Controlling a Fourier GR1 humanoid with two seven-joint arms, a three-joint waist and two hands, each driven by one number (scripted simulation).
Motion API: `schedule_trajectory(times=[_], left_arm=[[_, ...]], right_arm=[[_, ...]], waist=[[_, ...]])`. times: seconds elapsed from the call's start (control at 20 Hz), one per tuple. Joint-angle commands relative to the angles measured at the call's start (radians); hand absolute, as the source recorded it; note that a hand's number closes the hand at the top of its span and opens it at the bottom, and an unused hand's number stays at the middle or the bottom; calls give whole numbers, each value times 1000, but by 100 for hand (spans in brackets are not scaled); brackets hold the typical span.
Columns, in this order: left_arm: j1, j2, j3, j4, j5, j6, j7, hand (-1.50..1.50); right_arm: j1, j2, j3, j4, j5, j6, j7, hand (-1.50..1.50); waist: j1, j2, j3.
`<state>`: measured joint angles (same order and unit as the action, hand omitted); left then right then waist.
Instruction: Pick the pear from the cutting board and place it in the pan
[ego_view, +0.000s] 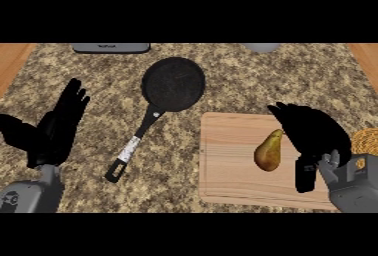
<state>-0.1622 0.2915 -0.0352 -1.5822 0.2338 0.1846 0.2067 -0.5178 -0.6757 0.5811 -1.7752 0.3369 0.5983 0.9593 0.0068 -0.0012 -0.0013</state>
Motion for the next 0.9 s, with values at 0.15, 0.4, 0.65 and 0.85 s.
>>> schedule_trajectory(times=[0.15, 0.4, 0.65, 0.85], left_arm=[[-27, 6, 36, 67, -3, -45, -32, 0], [-61, -15, 43, 74, -11, -20, 10, 0], [-5, -13, 62, 89, -2, -72, -82, 0], [1, -25, 37, -8, -37, -32, 8, 0]], right_arm=[[-74, 142, 27, 128, 119, 60, 84, -150], [-72, 184, 1, 198, 143, 90, 89, -150], [-72, 236, 17, 296, 234, 56, 76, -150], [-52, 260, -36, 280, 258, 93, 71, -150]], waist=[[1, 3, 1], [-5, 2, 1], [-1, 4, 1], [-3, 0, 1]])
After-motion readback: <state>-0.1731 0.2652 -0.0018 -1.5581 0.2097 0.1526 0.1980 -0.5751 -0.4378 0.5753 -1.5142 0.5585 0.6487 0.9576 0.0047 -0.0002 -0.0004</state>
